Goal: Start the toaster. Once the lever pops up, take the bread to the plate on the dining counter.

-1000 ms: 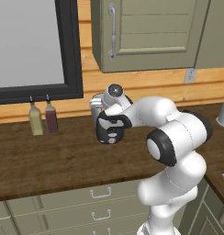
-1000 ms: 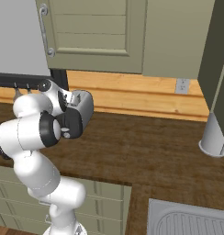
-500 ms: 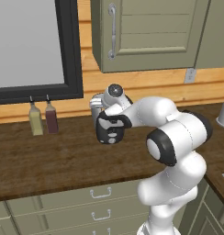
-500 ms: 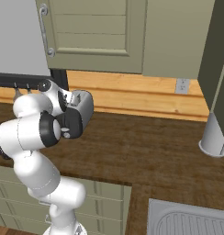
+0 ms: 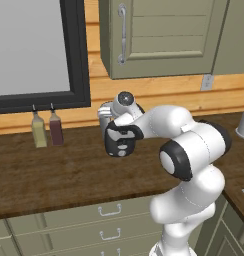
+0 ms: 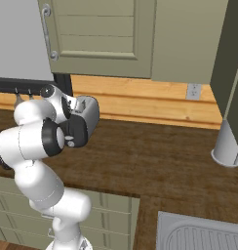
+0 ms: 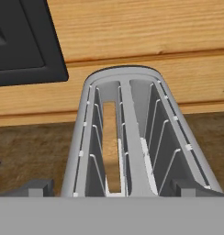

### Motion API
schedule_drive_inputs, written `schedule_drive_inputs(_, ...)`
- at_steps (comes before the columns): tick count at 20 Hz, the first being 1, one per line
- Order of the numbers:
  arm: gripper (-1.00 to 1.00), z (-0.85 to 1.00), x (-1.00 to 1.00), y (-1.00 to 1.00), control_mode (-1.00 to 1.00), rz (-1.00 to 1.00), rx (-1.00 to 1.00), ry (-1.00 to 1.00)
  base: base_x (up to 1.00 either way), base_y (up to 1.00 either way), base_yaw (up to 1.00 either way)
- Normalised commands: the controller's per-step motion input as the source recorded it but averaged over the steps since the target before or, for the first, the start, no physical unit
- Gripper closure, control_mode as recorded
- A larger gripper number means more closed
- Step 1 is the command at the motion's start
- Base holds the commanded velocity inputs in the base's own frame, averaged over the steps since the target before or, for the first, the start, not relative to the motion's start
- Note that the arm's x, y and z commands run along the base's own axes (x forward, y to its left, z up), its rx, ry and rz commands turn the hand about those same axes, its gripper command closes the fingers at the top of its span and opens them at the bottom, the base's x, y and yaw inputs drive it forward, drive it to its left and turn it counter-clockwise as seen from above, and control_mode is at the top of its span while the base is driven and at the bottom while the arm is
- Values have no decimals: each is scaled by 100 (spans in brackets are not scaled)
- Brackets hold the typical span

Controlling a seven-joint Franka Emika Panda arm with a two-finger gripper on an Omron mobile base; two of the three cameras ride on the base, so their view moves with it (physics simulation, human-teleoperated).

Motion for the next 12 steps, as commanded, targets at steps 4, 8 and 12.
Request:
schedule_drive_inputs(4, -100, 0, 0, 0, -100, 0, 0, 0, 0, 0, 0)
schedule_drive_inputs(8, -100, 0, 0, 0, -100, 0, 0, 0, 0, 0, 0)
schedule_drive_inputs(12, -100, 0, 0, 0, -100, 0, 0, 0, 0, 0, 0)
